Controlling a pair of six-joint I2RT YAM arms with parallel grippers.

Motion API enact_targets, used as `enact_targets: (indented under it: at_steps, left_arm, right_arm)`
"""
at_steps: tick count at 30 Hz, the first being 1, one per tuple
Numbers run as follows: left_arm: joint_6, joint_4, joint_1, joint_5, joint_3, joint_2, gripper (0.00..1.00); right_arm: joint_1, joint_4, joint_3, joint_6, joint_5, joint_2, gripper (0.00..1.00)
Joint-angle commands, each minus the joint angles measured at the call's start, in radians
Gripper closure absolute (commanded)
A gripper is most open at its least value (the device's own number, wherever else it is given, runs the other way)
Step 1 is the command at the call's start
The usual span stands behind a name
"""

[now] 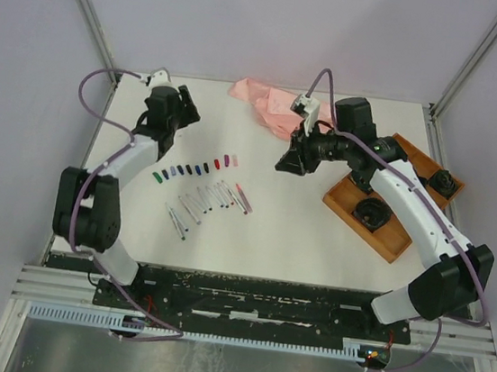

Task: Open the pen caps
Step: Place the pen at the center of the board, then pick up the pen from the center of the board.

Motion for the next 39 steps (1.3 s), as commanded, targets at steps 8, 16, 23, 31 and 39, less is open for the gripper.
enact_targets:
  at_steps: [8,16,23,31,39]
  left_arm:
    - [0.215,-0.405,0.108,-0.012,0.604,0.515,0.38]
    - [0.270,-0.565,0.152,0.011,0.828,0.725,0.51]
    - [0.295,-0.599,0.158,0.044,0.908,0.762,0.51]
    - [0.325,-0.586,0.158,0.059,0.903,0.758,0.53]
    - [0.336,-0.623,0.174,0.035,0.961,0.818,0.53]
  right_arm:
    - [-0.049,-0.071,0.003,-0.114,-0.184,-0.007,0.62]
    - [-0.063,-0.076,0.001,-0.121,-0.186,-0.011,0.62]
    - [-0.070,-0.071,-0.003,-0.120,-0.193,-0.003,0.62]
    - [-0.072,-0.071,-0.003,-0.117,-0.203,0.021,0.62]
    - [-0.072,-0.075,0.001,-0.112,-0.212,0.029,0.63]
